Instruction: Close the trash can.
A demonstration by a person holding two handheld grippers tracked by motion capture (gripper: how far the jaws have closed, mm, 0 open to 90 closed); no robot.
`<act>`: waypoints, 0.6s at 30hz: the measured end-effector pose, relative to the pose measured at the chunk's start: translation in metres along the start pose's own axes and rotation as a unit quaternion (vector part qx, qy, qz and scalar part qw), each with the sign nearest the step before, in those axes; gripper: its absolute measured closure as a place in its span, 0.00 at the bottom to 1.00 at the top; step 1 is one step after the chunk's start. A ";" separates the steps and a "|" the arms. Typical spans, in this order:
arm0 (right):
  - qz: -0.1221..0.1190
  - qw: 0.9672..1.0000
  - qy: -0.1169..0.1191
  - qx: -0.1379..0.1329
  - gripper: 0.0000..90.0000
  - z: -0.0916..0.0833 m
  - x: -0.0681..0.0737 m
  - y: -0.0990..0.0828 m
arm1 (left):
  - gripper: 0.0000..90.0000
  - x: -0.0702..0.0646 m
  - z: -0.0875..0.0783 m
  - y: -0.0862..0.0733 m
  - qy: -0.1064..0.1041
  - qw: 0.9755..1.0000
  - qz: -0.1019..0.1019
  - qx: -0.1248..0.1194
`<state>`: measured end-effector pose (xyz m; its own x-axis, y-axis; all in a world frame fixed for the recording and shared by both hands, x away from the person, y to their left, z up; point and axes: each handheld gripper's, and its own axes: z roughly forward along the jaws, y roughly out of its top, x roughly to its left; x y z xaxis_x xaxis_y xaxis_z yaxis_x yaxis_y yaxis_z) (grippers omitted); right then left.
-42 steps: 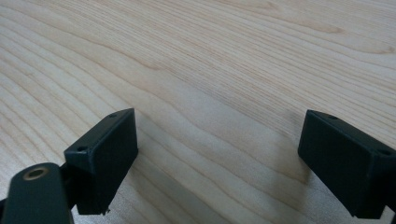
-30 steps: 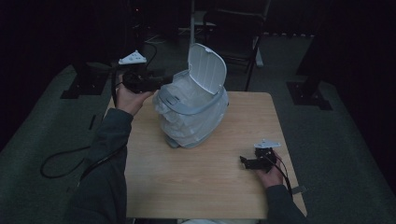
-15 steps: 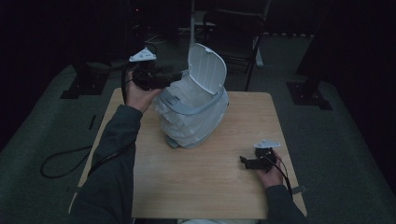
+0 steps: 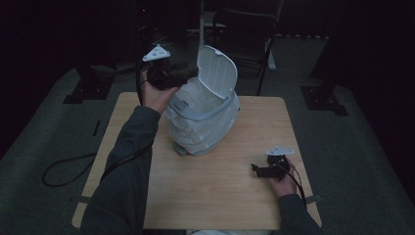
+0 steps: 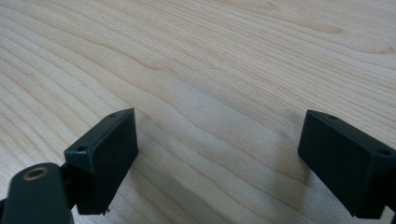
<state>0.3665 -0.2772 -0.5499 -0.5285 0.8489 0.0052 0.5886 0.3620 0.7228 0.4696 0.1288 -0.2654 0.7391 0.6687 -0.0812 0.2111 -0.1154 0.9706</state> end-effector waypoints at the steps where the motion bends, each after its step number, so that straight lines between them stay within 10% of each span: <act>1: 0.000 1.000 0.000 0.000 0.12 0.000 0.000 0.000 | 0.50 -0.001 0.005 0.004 0.003 1.000 0.003 0.001; 18: 0.000 1.000 0.000 0.000 0.12 0.000 0.000 0.000 | 0.47 -0.013 0.033 0.021 0.025 0.999 0.017 -0.013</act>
<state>0.3665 -0.2772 -0.5499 -0.5281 0.8492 0.0059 0.5892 0.3614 0.7226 0.4855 0.0939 -0.2512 0.7129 0.7002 -0.0384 0.1693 -0.1187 0.9784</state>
